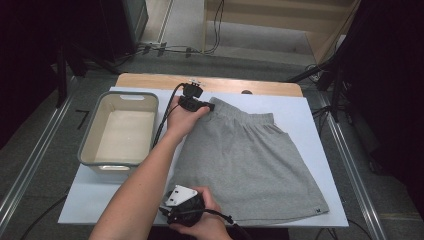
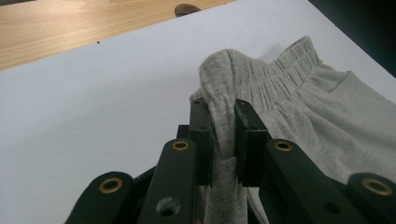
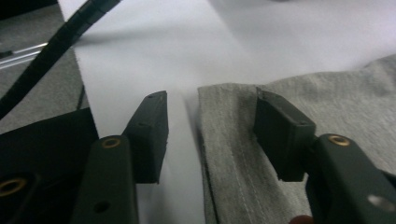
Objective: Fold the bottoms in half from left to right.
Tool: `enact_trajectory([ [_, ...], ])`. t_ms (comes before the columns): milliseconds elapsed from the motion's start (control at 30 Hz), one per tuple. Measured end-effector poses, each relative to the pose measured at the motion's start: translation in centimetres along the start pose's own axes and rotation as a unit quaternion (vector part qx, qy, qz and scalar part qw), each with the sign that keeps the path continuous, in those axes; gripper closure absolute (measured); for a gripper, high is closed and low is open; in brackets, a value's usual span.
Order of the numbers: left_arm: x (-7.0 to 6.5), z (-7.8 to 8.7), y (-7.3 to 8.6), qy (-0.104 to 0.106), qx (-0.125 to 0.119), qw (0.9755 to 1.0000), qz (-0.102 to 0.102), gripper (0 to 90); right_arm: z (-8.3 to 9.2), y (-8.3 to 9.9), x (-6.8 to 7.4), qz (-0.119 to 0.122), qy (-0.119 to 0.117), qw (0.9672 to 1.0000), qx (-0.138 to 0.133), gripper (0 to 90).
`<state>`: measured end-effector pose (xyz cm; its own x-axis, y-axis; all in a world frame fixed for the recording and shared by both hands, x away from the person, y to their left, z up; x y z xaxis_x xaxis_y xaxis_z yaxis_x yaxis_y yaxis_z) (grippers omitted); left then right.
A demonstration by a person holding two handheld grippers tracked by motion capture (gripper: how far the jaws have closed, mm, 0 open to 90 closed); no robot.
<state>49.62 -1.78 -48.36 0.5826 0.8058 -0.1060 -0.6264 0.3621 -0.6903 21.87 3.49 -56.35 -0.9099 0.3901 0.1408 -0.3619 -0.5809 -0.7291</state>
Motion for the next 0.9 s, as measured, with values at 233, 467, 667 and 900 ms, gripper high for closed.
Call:
enact_trajectory([
  [233,0.2,0.0,0.1,-0.001,0.0,1.0,0.006,79.9,0.0,0.0,0.0,-0.001,0.008,1.0,-0.004,73.6],
  [467,0.6,0.0,0.1,-0.009,0.005,0.9999,0.013,80.1,1.3,-0.5,0.0,-0.037,-0.053,0.9977,-0.02,87.1],
  [667,2.6,1.3,-0.7,-0.062,0.011,0.998,0.009,80.3,4.8,-3.1,1.2,-0.004,-0.055,0.995,-0.083,87.3],
  [900,4.6,3.1,-1.1,-0.104,0.018,0.9942,0.02,80.2,8.4,-5.2,2.9,0.038,-0.049,0.9883,-0.139,87.4],
])
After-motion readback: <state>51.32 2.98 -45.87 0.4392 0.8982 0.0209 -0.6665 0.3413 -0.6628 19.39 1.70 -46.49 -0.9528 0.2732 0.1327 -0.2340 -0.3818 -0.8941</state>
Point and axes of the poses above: each handheld gripper's, and its own axes: z roughly backward along the jaws, y roughly out of its underside, x roughly to its left, the point moved 7 cm from there along -z, roughly forward along the jaws, and after that the axes turned 13 degrees about -y, right-handed, at the moved point
